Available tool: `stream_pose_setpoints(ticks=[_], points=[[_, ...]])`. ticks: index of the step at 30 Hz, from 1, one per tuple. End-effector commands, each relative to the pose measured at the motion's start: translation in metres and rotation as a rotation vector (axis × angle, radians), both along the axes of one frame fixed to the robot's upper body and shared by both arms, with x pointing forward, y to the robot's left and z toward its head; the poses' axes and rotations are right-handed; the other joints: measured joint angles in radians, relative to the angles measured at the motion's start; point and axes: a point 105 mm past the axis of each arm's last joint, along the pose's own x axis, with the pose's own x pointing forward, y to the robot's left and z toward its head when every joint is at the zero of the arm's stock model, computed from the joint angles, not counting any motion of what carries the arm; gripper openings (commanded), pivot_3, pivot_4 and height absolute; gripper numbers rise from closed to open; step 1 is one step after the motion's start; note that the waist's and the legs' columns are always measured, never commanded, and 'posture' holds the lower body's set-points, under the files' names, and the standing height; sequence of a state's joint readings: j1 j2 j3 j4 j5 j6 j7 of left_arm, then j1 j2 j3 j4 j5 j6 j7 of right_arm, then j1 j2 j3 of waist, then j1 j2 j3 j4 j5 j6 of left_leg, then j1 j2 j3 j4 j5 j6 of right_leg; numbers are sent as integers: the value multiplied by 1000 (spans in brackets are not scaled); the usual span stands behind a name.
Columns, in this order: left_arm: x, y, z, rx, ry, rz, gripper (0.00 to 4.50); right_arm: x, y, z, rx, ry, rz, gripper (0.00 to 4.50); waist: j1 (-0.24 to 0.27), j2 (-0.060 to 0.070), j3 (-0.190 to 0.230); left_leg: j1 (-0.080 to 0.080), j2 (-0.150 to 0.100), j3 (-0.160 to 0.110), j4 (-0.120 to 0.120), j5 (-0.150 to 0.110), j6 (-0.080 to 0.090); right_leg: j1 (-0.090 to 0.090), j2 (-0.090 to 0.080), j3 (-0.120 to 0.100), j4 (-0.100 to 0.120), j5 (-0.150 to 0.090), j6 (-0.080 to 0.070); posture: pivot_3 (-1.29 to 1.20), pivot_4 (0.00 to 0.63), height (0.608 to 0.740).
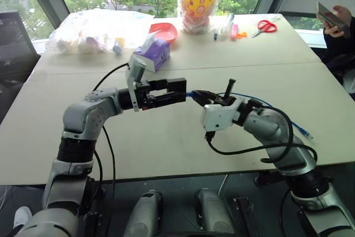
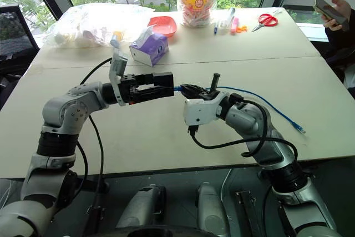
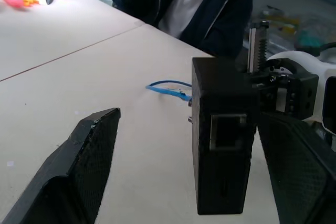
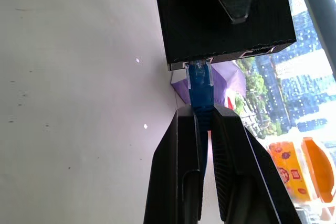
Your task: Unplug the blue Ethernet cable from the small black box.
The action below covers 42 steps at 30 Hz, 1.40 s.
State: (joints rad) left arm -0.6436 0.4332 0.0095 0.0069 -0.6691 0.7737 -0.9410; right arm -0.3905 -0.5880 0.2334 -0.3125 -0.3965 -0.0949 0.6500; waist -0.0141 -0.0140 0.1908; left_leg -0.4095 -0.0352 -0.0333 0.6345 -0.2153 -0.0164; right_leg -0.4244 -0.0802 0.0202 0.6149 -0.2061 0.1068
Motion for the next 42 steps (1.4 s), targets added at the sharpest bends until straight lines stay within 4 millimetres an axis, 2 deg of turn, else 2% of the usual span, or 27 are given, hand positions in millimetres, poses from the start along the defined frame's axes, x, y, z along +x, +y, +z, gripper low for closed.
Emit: stream_pose_setpoints(ticks=[1,5,9,11,15,19,21,26,32,35,37,42], points=[[-4,1,10,-29,-35,-19,2150,-6,5,13,14,-42,34,0,0,0,0,0,0,0,0,0,0,0,0,0,0,0,0,0,150,740],[-6,2,9,-29,-31,-18,512,-4,4,16,8,-47,37,0,1,0,0,0,0,0,0,0,0,0,0,0,0,0,0,0,150,740],[-5,4,8,-20,-28,-13,529,-2,4,17,40,9,43,0,1,0,0,0,0,0,0,0,0,0,0,0,0,0,0,0,150,740],[-4,5,8,-15,-26,-6,529,-1,3,16,86,96,43,0,1,0,0,0,0,0,0,0,0,0,0,0,0,0,0,0,150,740],[-4,15,11,20,-31,-23,529,5,-2,24,352,525,64,1596,-4,-1,1,0,4,0,0,0,0,0,1,0,0,0,0,0,150,740],[-13,16,11,59,-60,-101,529,-1,2,17,456,933,133,3628,1,-1,1,0,6,-1,0,0,0,0,2,0,-1,1,-1,0,150,740],[-15,17,12,67,-62,-119,529,-1,4,16,479,1057,143,4445,3,-1,1,0,6,-1,0,0,0,0,2,0,-1,1,-1,0,150,740],[-14,18,13,71,-66,-123,529,3,9,12,456,1289,73,4445,1,-1,1,0,6,-1,-1,0,0,-1,1,1,-2,0,-2,0,150,740],[-15,18,12,74,-73,-124,529,6,13,15,428,1351,75,4445,0,-1,1,-1,6,0,-3,0,0,-2,1,1,-2,0,-1,0,150,740],[-14,19,12,84,-83,-118,529,7,16,18,418,1358,82,3599,0,-1,1,-1,6,1,-2,0,0,-3,1,1,-2,1,-1,0,150,740],[-15,18,11,84,-86,-119,529,7,16,17,396,1362,68,2626,-1,-1,1,-1,6,1,-2,0,0,-3,1,1,-2,1,-1,0,150,740],[-18,17,8,94,-87,-132,529,6,20,18,373,1382,77,2626,-1,-1,1,-1,6,1,-2,0,1,-3,2,1,-2,1,-1,0,150,740]])
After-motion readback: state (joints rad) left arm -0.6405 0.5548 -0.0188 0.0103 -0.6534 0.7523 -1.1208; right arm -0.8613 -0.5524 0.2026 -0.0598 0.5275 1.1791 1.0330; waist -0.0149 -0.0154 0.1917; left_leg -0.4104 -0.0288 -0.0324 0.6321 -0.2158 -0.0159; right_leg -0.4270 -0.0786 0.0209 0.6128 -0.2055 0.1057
